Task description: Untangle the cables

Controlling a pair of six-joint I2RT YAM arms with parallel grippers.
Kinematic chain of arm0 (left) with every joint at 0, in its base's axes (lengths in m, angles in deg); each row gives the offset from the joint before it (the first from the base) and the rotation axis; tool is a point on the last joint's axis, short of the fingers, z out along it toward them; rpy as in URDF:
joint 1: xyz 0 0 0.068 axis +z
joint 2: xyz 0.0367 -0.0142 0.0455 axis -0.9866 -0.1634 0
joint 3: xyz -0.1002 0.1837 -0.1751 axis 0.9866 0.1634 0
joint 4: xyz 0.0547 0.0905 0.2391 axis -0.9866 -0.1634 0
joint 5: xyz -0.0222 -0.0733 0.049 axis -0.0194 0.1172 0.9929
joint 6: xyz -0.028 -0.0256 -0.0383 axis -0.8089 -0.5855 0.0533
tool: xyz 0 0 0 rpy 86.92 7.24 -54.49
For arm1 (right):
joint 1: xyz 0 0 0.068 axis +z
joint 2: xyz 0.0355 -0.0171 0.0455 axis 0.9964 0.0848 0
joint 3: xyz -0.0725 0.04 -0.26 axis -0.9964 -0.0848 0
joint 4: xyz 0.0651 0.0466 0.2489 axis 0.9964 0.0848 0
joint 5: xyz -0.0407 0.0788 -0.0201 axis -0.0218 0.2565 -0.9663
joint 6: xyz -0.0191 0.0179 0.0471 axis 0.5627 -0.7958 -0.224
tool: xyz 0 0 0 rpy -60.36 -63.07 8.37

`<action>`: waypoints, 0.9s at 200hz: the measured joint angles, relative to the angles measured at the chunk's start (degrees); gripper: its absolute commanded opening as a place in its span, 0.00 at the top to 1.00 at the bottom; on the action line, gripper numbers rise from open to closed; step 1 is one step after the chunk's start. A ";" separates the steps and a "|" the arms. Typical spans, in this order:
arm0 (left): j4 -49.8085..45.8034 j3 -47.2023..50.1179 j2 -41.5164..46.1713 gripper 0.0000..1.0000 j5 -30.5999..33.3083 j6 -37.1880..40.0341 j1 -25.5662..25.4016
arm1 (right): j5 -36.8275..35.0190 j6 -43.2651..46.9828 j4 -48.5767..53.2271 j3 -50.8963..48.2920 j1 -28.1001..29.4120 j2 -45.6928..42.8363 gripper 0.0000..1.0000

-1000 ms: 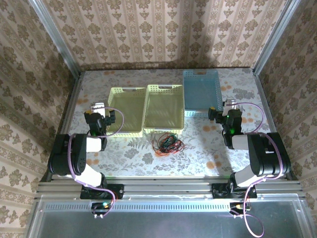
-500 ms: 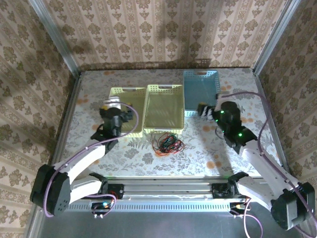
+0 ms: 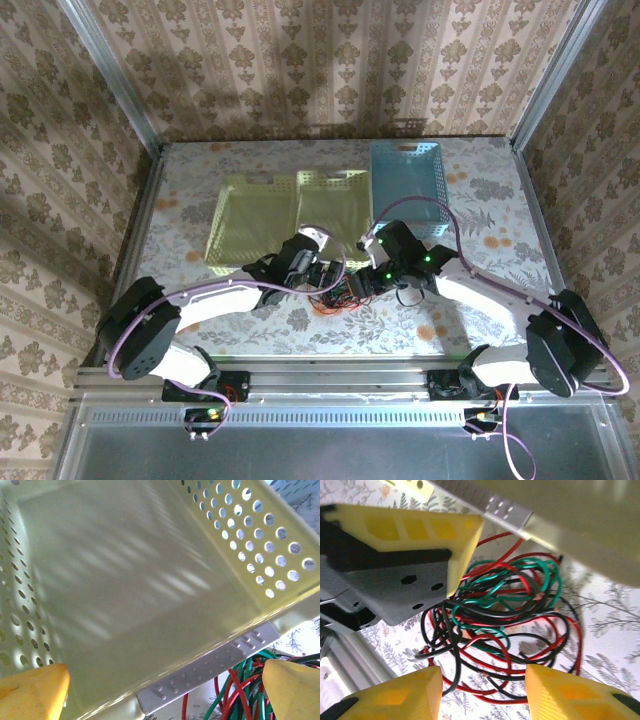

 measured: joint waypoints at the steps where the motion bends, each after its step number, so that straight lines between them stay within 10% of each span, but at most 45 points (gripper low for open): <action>1: -0.07 -0.07 0.00 0.00 -0.09 0.00 0.00 | 0.15 0.00 0.00 0.02 0.02 0.09 0.52; 75: -6.71 -2.10 0.00 0.00 -0.57 0.20 -0.98 | 4.07 1.57 0.33 0.55 1.92 4.92 0.60; 180: -19.19 -5.95 4.55 0.00 2.82 3.19 -8.81 | 5.11 1.53 0.02 -1.64 -0.52 -0.85 0.98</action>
